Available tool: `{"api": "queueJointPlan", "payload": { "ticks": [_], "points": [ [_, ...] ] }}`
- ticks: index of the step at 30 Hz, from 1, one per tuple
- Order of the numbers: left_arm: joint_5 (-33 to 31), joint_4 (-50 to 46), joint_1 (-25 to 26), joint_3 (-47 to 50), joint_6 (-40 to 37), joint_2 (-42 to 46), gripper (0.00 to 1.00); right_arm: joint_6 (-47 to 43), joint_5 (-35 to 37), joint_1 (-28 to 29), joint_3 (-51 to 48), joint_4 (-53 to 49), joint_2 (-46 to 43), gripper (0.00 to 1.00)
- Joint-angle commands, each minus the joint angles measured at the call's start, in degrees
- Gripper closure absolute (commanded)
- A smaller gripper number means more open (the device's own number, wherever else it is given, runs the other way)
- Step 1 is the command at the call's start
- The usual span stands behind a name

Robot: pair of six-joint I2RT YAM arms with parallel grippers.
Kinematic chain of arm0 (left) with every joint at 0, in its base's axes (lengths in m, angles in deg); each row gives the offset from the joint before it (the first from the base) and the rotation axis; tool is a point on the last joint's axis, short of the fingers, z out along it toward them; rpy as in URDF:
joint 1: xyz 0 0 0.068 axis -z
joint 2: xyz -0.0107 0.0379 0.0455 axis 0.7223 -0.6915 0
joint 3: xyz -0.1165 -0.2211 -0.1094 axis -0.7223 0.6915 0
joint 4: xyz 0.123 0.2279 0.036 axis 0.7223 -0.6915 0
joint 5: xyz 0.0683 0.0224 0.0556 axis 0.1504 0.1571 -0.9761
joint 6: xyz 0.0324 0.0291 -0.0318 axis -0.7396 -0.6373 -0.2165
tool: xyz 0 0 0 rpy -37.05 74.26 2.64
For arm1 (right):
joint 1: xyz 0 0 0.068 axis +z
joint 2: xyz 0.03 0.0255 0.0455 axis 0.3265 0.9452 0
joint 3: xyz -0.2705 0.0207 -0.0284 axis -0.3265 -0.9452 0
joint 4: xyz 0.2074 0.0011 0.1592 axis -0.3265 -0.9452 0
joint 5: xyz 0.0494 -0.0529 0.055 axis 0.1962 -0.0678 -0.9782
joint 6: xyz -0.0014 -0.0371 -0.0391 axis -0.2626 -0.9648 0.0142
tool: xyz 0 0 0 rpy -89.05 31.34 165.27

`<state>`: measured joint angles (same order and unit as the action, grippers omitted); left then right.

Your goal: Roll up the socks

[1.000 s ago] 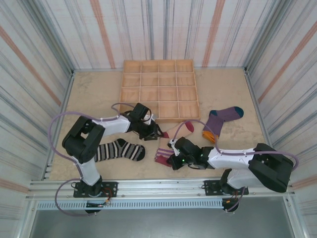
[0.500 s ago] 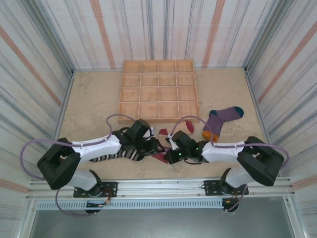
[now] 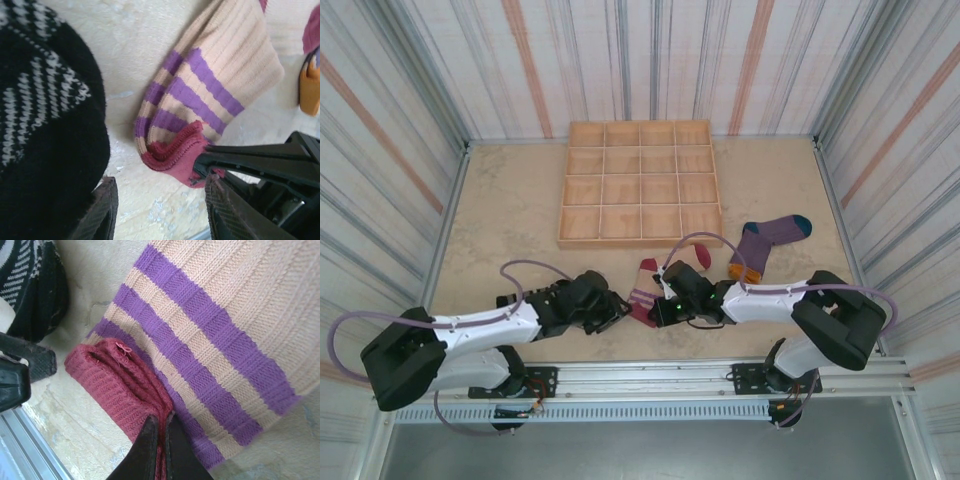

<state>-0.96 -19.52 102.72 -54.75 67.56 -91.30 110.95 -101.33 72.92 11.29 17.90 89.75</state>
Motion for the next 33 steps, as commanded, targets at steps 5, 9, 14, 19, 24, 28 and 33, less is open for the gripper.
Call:
{"api": "queueJointPlan", "payload": {
  "ticks": [5, 9, 14, 19, 24, 28, 33],
  "points": [
    [-21.50, 0.65, 9.60, -1.20, 14.67, -0.95, 0.52, 3.41, 2.41, -0.34, 0.80, -6.62, 2.69, 1.00],
    [-25.48, 0.62, 11.26, -1.35, 18.33, -3.24, 0.57, 3.72, 2.44, -0.35, 0.99, -6.83, 3.20, 1.00],
    [-27.08, 5.19, 11.43, -0.03, 19.90, -5.73, 0.59, 3.91, 1.98, -0.43, 0.73, -6.11, 3.92, 1.00],
    [-25.95, 7.62, 11.47, -0.73, 19.58, -9.10, 0.58, 3.59, 0.99, -0.65, 1.28, -6.01, 4.54, 1.00],
    [-25.70, 8.24, 11.47, -0.60, 20.14, -10.77, 0.58, 3.52, 0.26, -1.13, 1.34, -6.03, 4.57, 1.00],
    [-26.28, 9.03, 11.43, -0.23, 20.49, -11.55, 0.60, 3.43, -0.24, -1.37, 1.42, -5.79, 4.74, 1.00],
    [-26.31, 9.76, 11.45, -0.25, 20.79, -12.87, 0.67, 3.41, -0.88, -1.80, 1.52, -5.24, 5.15, 1.00]
  ]
}}
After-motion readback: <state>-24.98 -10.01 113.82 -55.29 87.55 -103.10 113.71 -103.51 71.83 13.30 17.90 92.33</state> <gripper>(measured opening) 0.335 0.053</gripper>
